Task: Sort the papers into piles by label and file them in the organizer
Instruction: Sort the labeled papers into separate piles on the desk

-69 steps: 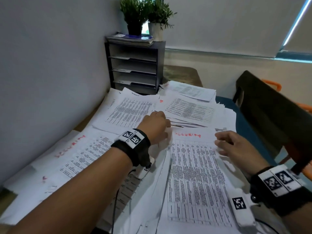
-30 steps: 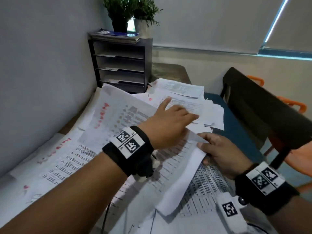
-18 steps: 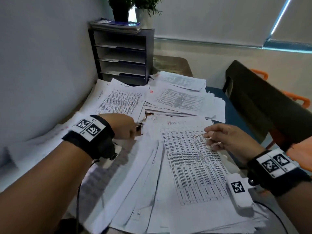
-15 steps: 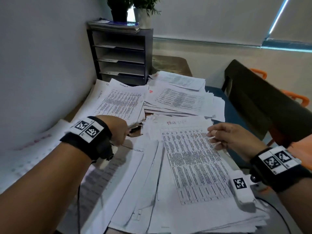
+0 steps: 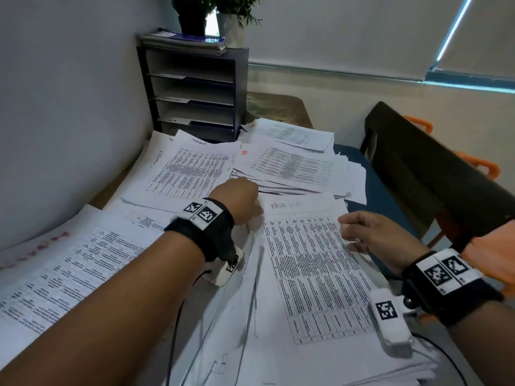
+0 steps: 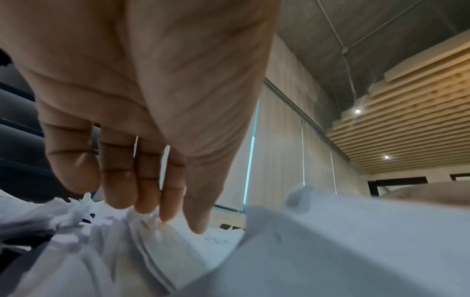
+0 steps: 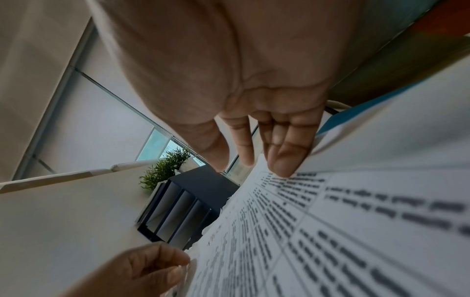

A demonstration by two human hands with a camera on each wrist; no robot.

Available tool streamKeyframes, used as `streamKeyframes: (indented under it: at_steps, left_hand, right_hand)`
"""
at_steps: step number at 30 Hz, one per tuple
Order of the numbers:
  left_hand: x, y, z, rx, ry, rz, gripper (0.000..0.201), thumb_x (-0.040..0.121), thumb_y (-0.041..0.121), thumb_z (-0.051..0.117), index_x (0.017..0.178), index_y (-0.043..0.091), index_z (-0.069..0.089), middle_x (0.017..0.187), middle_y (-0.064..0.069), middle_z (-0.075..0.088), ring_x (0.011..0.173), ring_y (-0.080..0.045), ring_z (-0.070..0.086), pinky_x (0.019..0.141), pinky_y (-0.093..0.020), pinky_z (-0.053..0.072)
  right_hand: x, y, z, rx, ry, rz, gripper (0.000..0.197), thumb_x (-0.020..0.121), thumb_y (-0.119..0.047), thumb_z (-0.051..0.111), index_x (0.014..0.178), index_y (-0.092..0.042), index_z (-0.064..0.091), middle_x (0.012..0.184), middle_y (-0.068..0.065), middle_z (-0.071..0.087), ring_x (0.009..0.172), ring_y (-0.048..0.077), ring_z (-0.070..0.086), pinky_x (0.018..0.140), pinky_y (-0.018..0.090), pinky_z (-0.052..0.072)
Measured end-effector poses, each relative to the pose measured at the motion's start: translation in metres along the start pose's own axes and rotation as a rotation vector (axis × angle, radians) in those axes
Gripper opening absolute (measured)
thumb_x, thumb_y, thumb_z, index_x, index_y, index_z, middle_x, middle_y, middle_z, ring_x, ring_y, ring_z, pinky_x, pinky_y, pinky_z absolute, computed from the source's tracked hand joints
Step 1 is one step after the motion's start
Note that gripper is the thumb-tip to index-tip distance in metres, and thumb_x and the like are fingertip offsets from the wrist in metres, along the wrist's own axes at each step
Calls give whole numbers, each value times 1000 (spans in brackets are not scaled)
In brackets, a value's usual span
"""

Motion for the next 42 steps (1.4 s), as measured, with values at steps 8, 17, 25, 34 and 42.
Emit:
streamKeyframes:
  at_steps: [8, 17, 25, 34, 42]
  left_hand:
    - [2, -16, 6, -131, -20, -65, 23, 93, 18, 59, 114, 9, 62, 114, -8, 65, 99, -27, 62, 75, -31, 48]
    - [10, -19, -4, -298, 110, -11, 8, 91, 17, 66, 91, 20, 58, 98, 0, 64, 88, -21, 58, 68, -27, 38]
    - [5, 3, -25, -1138, 169, 110, 13, 100, 15, 58, 94, 17, 47, 87, -16, 56, 76, -23, 59, 63, -35, 49]
    - [-6, 16, -4, -1452, -206, -15, 47, 89, 38, 73, 116, 4, 58, 104, -8, 70, 85, -20, 68, 80, -38, 59]
    - [2, 1, 6, -1233, -53, -60, 11, 99, 15, 59, 90, 16, 66, 69, 5, 66, 58, -12, 59, 56, -25, 46]
  right_hand:
    - [4, 0, 4, -47, -3, -16, 16, 94, -17, 65, 109, -15, 68, 107, 1, 68, 98, 14, 62, 79, 29, 51]
    - [1, -3, 7, -10, 17, -24, 16, 94, -14, 65, 110, -15, 65, 105, 0, 66, 96, 14, 61, 81, 32, 51]
    - [6, -14, -21, 93, 214, -125, 40, 85, -5, 73, 120, -12, 57, 111, 2, 71, 98, 14, 69, 84, 29, 51]
    - [-8, -32, -50, 197, 388, -245, 14, 92, -30, 69, 102, -22, 64, 94, 3, 77, 87, 27, 75, 86, 54, 57]
    - [-7, -33, -6, 404, 29, -84, 20, 98, 1, 46, 104, -8, 63, 96, 8, 78, 77, 18, 75, 65, 33, 63]
Point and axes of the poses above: each hand's wrist, its own x-axis towards the middle knuckle, its own z-axis out of the palm, y = z × x, the point moved 9 cm from there along x, towards the middle knuckle
